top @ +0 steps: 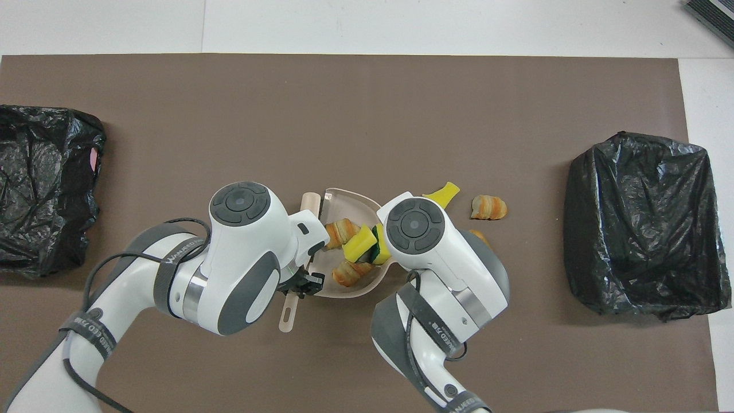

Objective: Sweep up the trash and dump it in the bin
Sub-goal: 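Sweep the gathered pieces into the dustpan with the left gripper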

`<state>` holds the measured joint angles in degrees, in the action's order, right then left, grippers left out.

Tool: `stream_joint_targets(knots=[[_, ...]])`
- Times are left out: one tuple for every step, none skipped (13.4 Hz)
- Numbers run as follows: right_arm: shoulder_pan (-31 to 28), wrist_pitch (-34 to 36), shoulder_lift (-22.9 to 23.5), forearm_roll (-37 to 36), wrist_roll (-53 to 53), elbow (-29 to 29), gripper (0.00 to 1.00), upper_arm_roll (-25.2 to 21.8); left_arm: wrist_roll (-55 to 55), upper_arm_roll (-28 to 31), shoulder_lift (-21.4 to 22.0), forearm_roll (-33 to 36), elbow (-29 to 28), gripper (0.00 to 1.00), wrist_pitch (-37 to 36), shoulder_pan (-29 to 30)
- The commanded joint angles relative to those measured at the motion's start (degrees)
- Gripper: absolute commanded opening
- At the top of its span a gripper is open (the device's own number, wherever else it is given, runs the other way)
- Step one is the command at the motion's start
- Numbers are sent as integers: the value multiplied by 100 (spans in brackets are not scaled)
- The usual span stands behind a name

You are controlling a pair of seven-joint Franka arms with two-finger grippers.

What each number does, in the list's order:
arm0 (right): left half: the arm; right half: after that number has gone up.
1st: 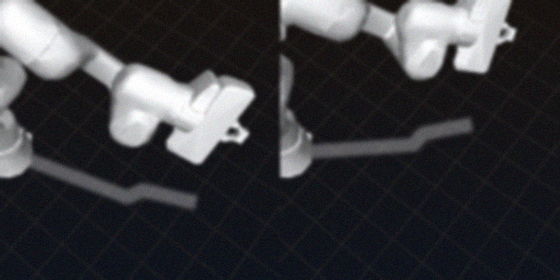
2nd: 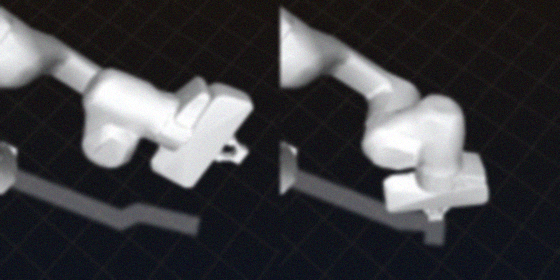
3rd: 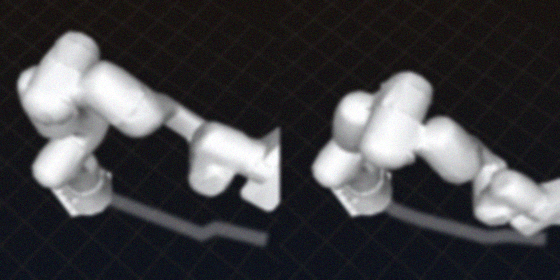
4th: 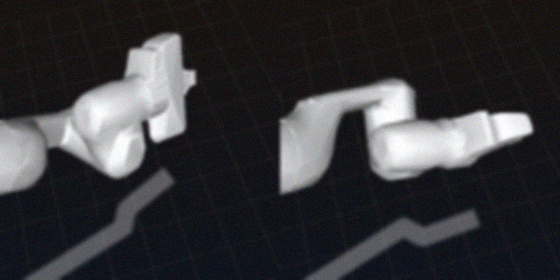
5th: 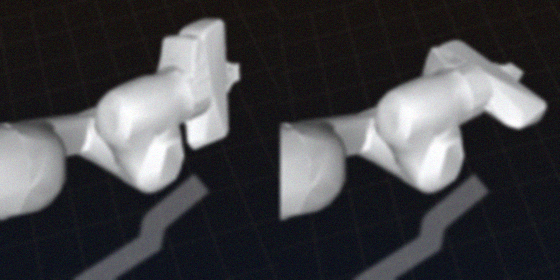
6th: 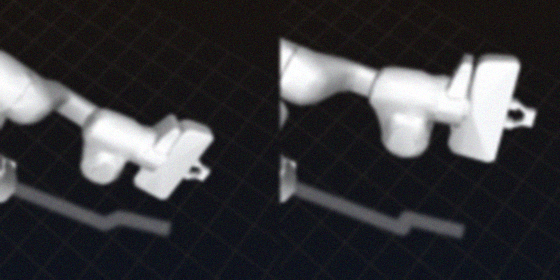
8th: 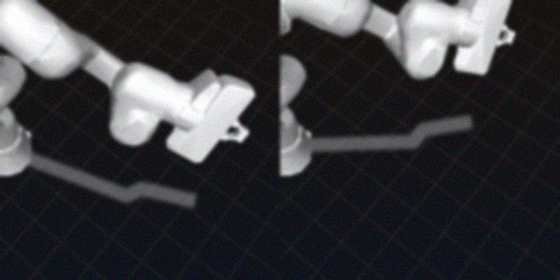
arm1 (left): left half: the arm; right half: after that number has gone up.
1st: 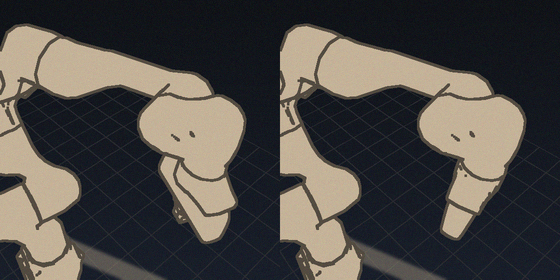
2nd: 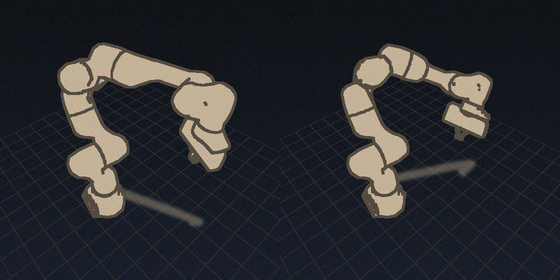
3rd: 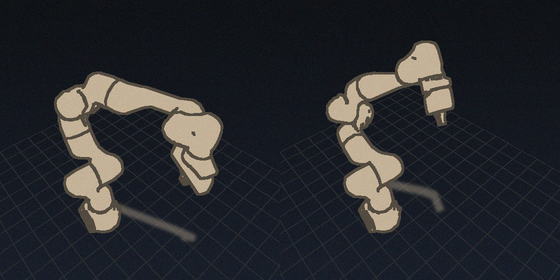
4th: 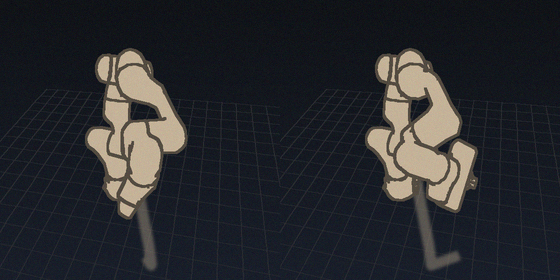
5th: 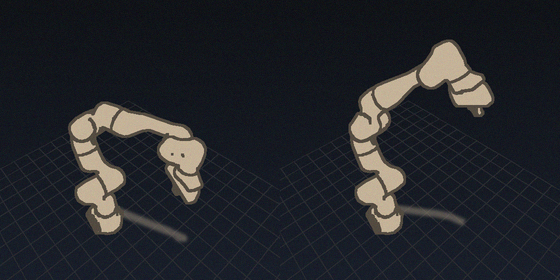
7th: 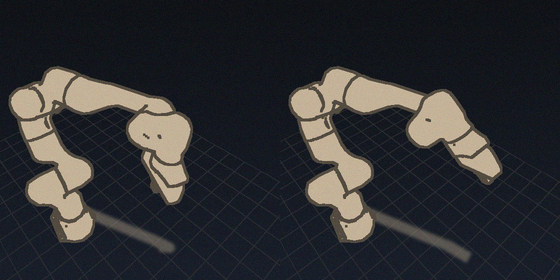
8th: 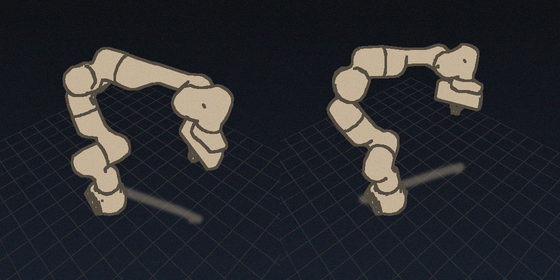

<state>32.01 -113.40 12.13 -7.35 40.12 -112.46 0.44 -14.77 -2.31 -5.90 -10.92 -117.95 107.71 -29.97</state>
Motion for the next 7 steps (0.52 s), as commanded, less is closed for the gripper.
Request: stream_joint_targets(knots=[[-10, -86, -26, 102, -145, -48, 0, 26, -280, 81, 519, 213, -44, 0, -415, 0], [-2, -86, -35, 102, -154, -39, 0, 26, -437, 81, 624, 248, -61, 0, -513, 0], [-28, -68, -52, 102, -154, -4, 0, 26, -726, 81, 756, 249, -114, 0, -644, 9], [-63, -25, -96, 102, -145, 48, 0, 26, -868, 81, 861, 249, -140, 0, -776, 9], [-89, 37, -149, 102, -128, 118, 0, 17, -922, 72, 993, 249, -149, 0, -873, 9], [-168, 37, -280, 110, -127, 119, 0, 0, -1096, 64, 1186, 249, -271, 0, -909, -34], [-308, 72, -394, 119, -84, 128, 0, 0, -1359, 29, 1353, 249, -490, 0, -874, -87]])
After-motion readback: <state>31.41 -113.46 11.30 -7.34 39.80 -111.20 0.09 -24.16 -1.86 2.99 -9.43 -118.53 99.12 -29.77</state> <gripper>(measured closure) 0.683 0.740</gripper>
